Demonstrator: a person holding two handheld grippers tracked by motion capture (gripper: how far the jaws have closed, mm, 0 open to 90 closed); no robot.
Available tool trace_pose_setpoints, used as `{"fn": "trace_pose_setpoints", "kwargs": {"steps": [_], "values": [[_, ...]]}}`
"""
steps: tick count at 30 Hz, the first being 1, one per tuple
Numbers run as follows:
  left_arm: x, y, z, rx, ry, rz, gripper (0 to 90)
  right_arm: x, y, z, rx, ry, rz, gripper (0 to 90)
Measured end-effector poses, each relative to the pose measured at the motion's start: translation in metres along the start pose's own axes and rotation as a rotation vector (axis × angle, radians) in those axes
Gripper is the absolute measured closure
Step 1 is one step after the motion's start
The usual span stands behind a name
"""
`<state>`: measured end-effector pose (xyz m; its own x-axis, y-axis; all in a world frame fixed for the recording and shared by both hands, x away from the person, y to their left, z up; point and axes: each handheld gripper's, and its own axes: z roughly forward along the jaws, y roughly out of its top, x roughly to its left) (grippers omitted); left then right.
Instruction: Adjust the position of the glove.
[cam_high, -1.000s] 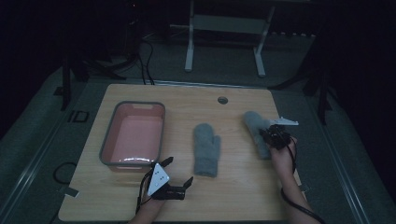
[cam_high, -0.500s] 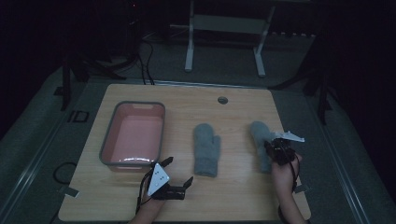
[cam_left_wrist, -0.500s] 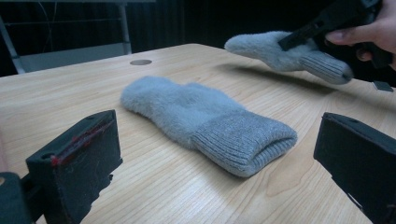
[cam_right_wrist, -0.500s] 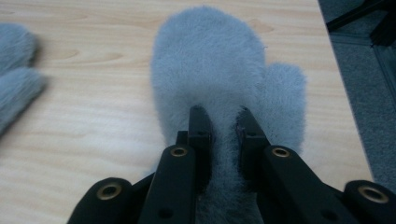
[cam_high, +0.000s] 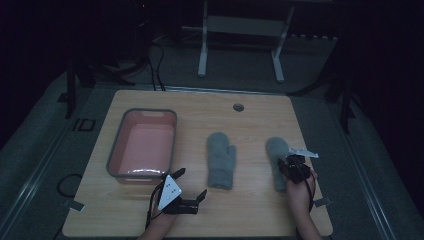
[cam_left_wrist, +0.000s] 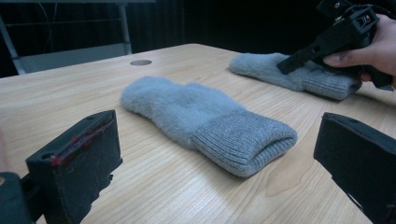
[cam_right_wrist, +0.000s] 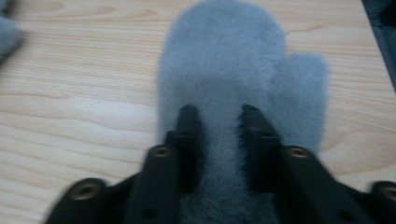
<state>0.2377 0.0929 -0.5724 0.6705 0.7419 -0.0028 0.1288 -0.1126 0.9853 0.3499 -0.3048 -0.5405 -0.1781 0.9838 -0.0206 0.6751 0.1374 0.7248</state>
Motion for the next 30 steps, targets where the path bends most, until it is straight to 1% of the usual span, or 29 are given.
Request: {"fn": "trace_pose_setpoints", "kwargs": {"steps": [2, 3, 5, 6, 7, 8, 9, 10, 11, 12, 13, 14, 15, 16, 18, 19, 20, 22, 23, 25, 26, 27, 28, 30], "values": [[0.0, 0.0, 0.0, 0.0, 0.0, 0.001, 1.0, -0.002, 0.004, -0.003, 0.0, 0.033, -0.024, 54.4], [0.0, 0.0, 0.0, 0.0, 0.0, 0.002, 1.0, -0.003, 0.006, -0.004, -0.003, 0.04, -0.033, 52.0], [0.0, 0.0, 0.0, 0.0, 0.0, 0.001, 1.0, -0.008, 0.01, -0.008, -0.028, 0.085, -0.069, 48.5], [0.0, 0.0, 0.0, 0.0, 0.0, 0.0, 1.0, -0.011, 0.012, -0.009, -0.025, 0.094, -0.09, 48.3], [0.0, 0.0, 0.0, 0.0, 0.0, 0.0, 1.0, -0.014, 0.013, -0.009, -0.028, 0.117, -0.108, 48.3], [0.0, 0.0, 0.0, 0.0, 0.0, 0.0, 1.0, -0.018, 0.014, -0.01, -0.039, 0.156, -0.131, 48.3], [0.0, 0.0, 0.0, 0.001, 0.0, 0.001, 1.0, -0.02, 0.014, -0.011, -0.038, 0.154, -0.148, 48.4], [0.0, 0.0, 0.0, 0.0, 0.0, 0.0, 1.0, -0.023, 0.015, -0.012, -0.034, 0.161, -0.173, 48.3], [0.0, 0.0, 0.0, 0.001, 0.001, 0.0, 1.0, -0.025, 0.015, -0.012, -0.032, 0.178, -0.188, 48.4], [0.0, 0.0, 0.0, 0.001, 0.0, 0.0, 0.9, -0.027, 0.015, -0.012, -0.034, 0.176, -0.204, 48.4], [0.0, 0.0, 0.0, 0.002, 0.0, 0.0, 1.0, -0.029, 0.015, -0.013, -0.033, 0.179, -0.209, 48.3], [0.0, 0.0, 0.0, 0.002, 0.0, 0.0, 1.0, -0.031, 0.015, -0.012, -0.029, 0.209, -0.218, 47.1], [0.0, 0.0, 0.0, 0.002, 0.0, 0.0, 1.0, -0.032, 0.014, -0.012, -0.029, 0.213, -0.231, 46.7], [0.0, 0.0, 0.0, 0.001, 0.0, -0.001, 1.0, -0.034, 0.013, -0.012, -0.027, 0.203, -0.242, 46.5], [0.0, 0.0, 0.0, 0.002, 0.0, 0.0, 1.0, -0.037, 0.011, -0.011, -0.018, 0.227, -0.244, 43.0], [0.0, 0.0, 0.0, 0.002, 0.001, 0.0, 1.0, -0.04, 0.009, -0.01, -0.02, 0.227, -0.246, 42.8], [0.0, 0.0, 0.0, 0.002, 0.0, 0.0, 1.0, -0.041, 0.008, -0.008, -0.012, 0.242, -0.245, 41.4], [0.0, 0.0, 0.0, 0.001, 0.001, 0.0, 1.0, -0.043, 0.005, -0.005, -0.009, 0.236, -0.244, 40.4], [0.0, 0.0, 0.0, 0.001, 0.001, 0.0, 1.0, -0.044, 0.003, -0.002, 0.0, 0.236, -0.242, 40.5], [0.0, 0.0, 0.0, 0.001, 0.001, 0.0, 1.0, -0.045, -0.001, 0.003, 0.012, 0.251, -0.242, 42.8], [0.0, 0.0, 0.0, 0.001, 0.001, 0.0, 1.0, -0.045, -0.004, 0.005, 0.008, 0.265, -0.242, 46.4], [0.0, 0.0, 0.0, 0.001, 0.001, 0.001, 1.0, -0.044, -0.005, 0.005, -0.004, 0.275, -0.245, 54.5], [0.0, 0.0, 0.0, 0.001, 0.001, 0.001, 1.0, -0.042, -0.006, 0.005, -0.007, 0.287, -0.249, 60.4], [0.0, 0.0, 0.0, 0.001, 0.002, 0.001, 1.0, -0.038, -0.008, 0.005, -0.019, 0.277, -0.269, 69.4]]}}
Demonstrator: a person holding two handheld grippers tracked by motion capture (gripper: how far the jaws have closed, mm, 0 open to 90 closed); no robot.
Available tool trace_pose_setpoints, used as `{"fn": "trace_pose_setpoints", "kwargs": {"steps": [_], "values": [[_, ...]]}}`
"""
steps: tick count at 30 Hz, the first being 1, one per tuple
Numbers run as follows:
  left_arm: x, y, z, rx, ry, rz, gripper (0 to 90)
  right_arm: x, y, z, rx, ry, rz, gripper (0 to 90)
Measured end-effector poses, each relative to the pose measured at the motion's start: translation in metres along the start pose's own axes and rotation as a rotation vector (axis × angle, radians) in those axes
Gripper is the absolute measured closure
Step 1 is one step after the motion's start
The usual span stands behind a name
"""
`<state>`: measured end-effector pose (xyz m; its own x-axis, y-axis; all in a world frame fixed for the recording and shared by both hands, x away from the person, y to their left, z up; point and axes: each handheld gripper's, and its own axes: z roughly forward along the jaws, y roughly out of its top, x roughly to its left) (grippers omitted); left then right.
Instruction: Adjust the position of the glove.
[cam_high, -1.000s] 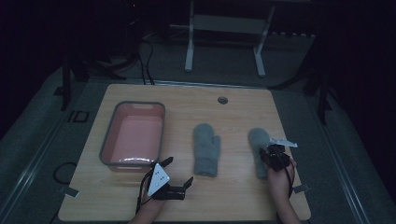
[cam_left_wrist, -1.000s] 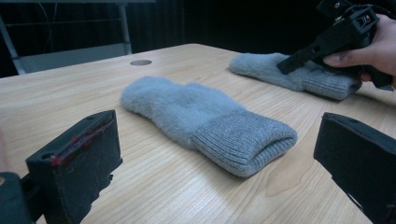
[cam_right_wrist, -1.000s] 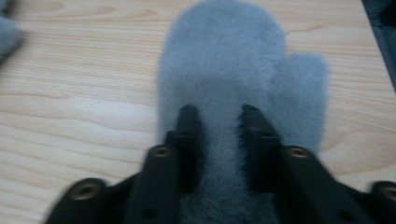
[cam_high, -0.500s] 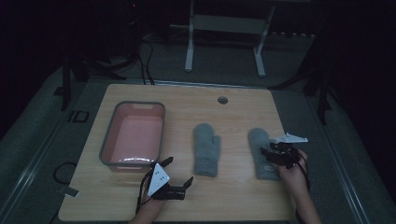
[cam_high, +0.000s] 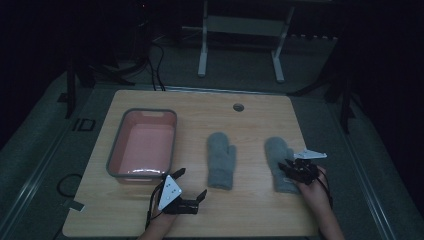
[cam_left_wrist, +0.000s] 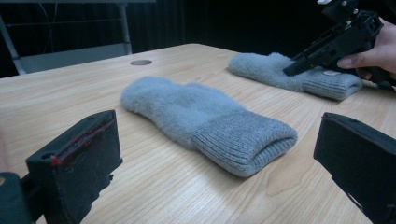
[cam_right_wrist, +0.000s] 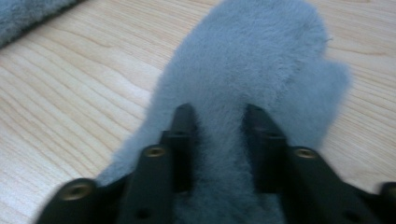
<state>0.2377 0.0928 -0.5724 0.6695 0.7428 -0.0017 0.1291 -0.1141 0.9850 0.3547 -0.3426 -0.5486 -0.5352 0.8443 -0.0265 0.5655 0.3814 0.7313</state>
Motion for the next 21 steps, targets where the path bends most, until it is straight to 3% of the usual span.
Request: {"fn": "trace_pose_setpoints", "kwargs": {"steps": [4, 10, 21], "values": [[0.0, 0.0, 0.0, 0.0, 0.0, -0.001, 1.0, 0.007, 0.003, 0.0, 0.001, -0.054, 0.054, 79.5], [0.0, 0.0, 0.0, 0.0, 0.0, -0.001, 1.0, 0.016, 0.012, -0.009, -0.036, -0.112, 0.135, 83.2], [0.0, 0.0, 0.0, 0.0, 0.001, -0.002, 1.0, 0.043, 0.047, -0.034, -0.107, -0.157, 0.153, 83.4]]}}
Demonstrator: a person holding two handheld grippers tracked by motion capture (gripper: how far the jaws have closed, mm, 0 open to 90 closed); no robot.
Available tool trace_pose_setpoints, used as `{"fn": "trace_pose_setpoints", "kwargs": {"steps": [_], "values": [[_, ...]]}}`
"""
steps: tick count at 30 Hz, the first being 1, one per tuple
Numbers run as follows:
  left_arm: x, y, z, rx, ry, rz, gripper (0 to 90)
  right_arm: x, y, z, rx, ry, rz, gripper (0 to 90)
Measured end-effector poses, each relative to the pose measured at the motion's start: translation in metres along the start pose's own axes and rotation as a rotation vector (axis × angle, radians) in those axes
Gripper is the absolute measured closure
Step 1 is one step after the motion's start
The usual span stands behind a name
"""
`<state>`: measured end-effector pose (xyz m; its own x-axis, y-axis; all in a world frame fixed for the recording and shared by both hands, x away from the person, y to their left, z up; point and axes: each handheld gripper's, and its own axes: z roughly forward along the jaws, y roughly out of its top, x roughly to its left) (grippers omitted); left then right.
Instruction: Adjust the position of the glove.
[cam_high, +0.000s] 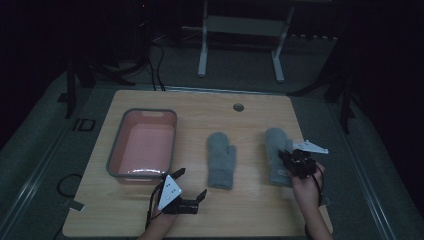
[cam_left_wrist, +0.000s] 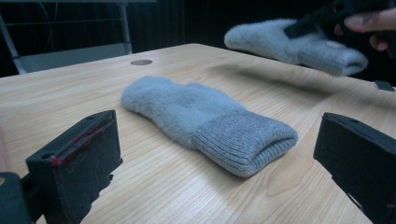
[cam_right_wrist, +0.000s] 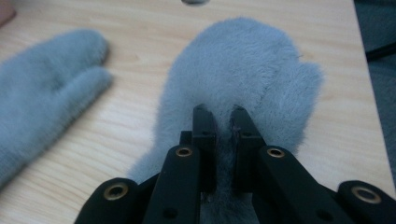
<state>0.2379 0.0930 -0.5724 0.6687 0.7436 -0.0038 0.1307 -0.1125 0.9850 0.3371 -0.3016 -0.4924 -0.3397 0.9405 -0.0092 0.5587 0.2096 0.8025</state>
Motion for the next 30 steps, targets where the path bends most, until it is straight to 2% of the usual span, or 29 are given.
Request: {"fn": "trace_pose_setpoints", "kwargs": {"steps": [1, 7, 11, 17, 21, 22, 23, 26, 27, 28, 29, 30], "values": [[0.0, 0.0, 0.0, 0.001, 0.0, 0.002, 1.0, 0.007, 0.007, -0.003, -0.012, -0.006, 0.001, 83.4], [0.0, 0.0, 0.0, 0.001, -0.001, 0.0, 1.0, 0.026, 0.026, -0.007, -0.043, -0.001, 0.009, 83.4], [0.0, 0.0, 0.0, 0.001, -0.002, 0.001, 0.9, 0.042, 0.035, -0.006, -0.052, 0.01, -0.009, 83.4], [0.0, 0.0, 0.0, 0.0, -0.002, -0.002, 1.0, 0.06, 0.044, -0.002, -0.057, 0.038, 0.007, 83.4], [0.0, 0.0, 0.0, 0.0, -0.002, -0.001, 1.0, 0.082, 0.049, 0.006, -0.051, 0.076, 0.009, 83.3], [0.0, 0.0, 0.0, 0.0, -0.002, -0.001, 1.0, 0.082, 0.049, 0.006, -0.051, 0.076, 0.009, 83.3], [0.0, 0.0, 0.0, -0.001, -0.002, -0.001, 1.0, 0.098, 0.05, 0.012, -0.045, 0.1, 0.013, 83.3], [0.0, 0.0, 0.0, 0.0, -0.002, -0.001, 1.0, 0.111, 0.052, 0.018, -0.04, 0.122, 0.031, 83.3], [0.0, 0.0, 0.0, 0.0, -0.003, -0.002, 1.0, 0.111, 0.052, 0.018, -0.04, 0.122, 0.031, 83.3], [0.0, 0.0, 0.0, 0.0, -0.003, -0.002, 1.0, 0.122, 0.053, 0.02, -0.039, 0.133, 0.031, 83.3], [0.0, 0.0, 0.0, 0.0, -0.002, -0.003, 1.0, 0.122, 0.053, 0.02, -0.039, 0.133, 0.031, 83.3], [0.0, 0.0, 0.0, -0.001, -0.003, -0.003, 1.0, 0.134, 0.054, 0.024, -0.037, 0.141, 0.018, 83.3]]}}
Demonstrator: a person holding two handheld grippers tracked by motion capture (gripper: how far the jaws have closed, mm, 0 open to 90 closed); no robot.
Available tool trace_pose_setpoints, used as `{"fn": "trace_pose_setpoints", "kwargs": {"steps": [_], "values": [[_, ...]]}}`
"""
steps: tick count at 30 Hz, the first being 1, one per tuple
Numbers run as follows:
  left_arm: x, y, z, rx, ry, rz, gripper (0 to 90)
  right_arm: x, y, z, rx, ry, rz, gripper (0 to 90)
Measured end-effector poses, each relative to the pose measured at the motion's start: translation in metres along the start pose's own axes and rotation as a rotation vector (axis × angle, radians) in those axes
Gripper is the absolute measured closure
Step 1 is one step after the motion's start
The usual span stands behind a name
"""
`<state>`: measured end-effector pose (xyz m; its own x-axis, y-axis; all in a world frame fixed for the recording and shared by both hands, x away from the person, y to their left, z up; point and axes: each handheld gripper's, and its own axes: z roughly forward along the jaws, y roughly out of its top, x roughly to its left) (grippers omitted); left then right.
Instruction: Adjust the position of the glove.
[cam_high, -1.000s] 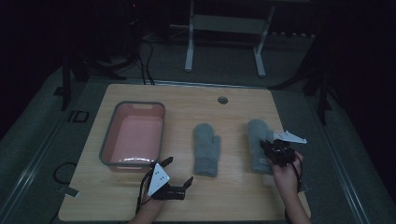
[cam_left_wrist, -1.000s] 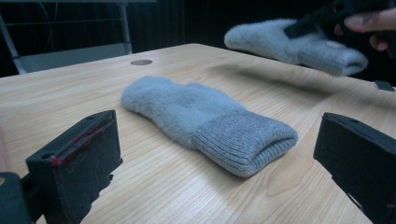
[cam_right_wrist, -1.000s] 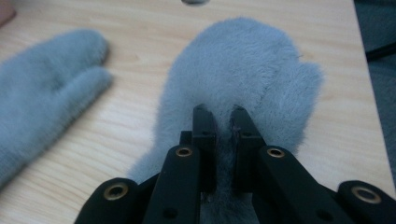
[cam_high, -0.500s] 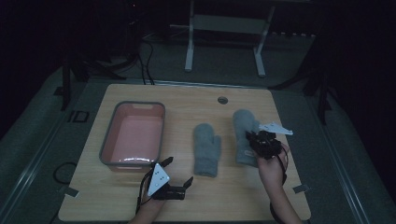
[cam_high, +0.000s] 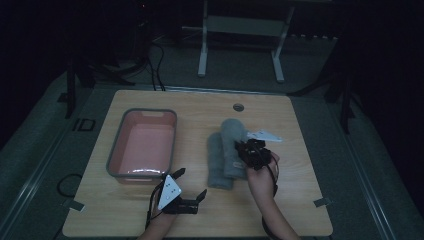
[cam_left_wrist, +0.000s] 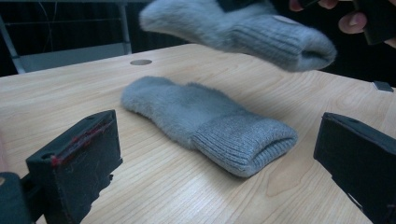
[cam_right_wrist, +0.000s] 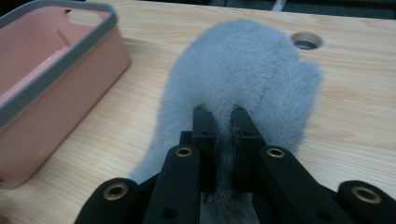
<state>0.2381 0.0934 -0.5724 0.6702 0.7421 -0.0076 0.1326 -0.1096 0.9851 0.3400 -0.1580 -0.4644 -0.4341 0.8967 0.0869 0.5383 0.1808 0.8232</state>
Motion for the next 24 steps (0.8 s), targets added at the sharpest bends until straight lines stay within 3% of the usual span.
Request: {"fn": "trace_pose_setpoints", "kwargs": {"steps": [8, 13, 17, 22, 24], "values": [[0.0, 0.0, 0.0, 0.0, -0.003, -0.003, 1.0, 0.024, -0.004, 0.019, 0.032, 0.016, 0.003, 83.1], [0.001, 0.0, 0.0, 0.003, -0.004, -0.006, 1.0, 0.027, -0.02, 0.038, 0.085, 0.022, 0.041, 83.0], [0.001, 0.0, 0.0, 0.002, -0.003, -0.007, 0.9, 0.029, -0.033, 0.052, 0.122, -0.01, 0.027, 81.9], [0.001, 0.0, 0.0, 0.002, -0.002, -0.008, 1.0, 0.024, -0.036, 0.053, 0.129, 0.004, 0.022, 71.8], [0.001, 0.0, 0.0, 0.002, -0.001, -0.008, 1.0, 0.021, -0.032, 0.048, 0.116, 0.035, 0.021, 64.8]]}}
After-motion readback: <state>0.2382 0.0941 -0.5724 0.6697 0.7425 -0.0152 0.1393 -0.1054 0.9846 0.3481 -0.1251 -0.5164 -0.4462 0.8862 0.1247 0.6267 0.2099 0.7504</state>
